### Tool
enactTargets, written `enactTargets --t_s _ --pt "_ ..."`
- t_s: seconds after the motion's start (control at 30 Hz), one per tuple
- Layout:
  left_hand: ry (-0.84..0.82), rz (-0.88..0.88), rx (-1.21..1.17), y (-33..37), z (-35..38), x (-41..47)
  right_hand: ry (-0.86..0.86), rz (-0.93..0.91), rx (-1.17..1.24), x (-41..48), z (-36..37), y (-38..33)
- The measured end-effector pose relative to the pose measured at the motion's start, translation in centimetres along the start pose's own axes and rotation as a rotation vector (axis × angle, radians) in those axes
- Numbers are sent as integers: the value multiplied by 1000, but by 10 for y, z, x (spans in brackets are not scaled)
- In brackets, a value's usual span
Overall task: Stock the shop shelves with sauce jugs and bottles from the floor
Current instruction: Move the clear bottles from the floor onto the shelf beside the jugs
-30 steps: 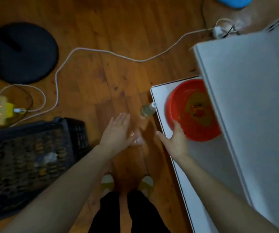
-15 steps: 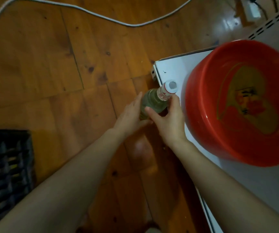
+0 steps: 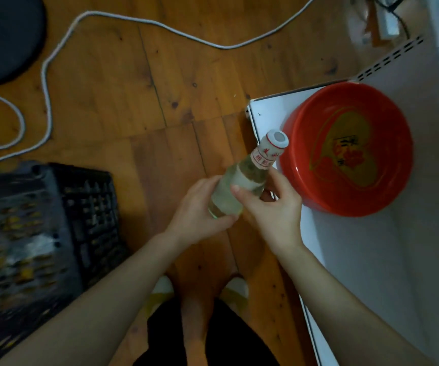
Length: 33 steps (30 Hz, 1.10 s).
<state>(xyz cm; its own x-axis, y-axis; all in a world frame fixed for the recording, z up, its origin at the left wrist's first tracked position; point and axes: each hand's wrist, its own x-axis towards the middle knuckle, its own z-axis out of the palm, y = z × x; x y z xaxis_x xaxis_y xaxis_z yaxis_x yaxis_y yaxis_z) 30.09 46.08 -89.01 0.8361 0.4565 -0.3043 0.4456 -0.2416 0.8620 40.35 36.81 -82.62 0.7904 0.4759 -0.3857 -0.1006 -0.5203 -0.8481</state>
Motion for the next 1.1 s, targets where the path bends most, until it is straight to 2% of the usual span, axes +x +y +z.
enactTargets --t_s 0.27,0.47,0.6,0.77,0.97,1.1 --pt "-77 -118 -190 149 -107 -124 -67 2 135 -109 -47 -181" --pt "-55 -56 -316 270 -186 -160 -77 -26 99 -149 -84 -312" --pt "-101 -69 -415 350 -234 -168 -50 -65 121 -171 -122 -387" --pt "-290 -12 -698 443 -268 -163 -60 -152 232 -198 -184 -456" --pt "-495 22 -869 533 -266 -143 -122 -243 255 -200 -259 -504" --pt "-810 164 -876 591 -254 -120 -161 -333 330 -203 -307 -532"
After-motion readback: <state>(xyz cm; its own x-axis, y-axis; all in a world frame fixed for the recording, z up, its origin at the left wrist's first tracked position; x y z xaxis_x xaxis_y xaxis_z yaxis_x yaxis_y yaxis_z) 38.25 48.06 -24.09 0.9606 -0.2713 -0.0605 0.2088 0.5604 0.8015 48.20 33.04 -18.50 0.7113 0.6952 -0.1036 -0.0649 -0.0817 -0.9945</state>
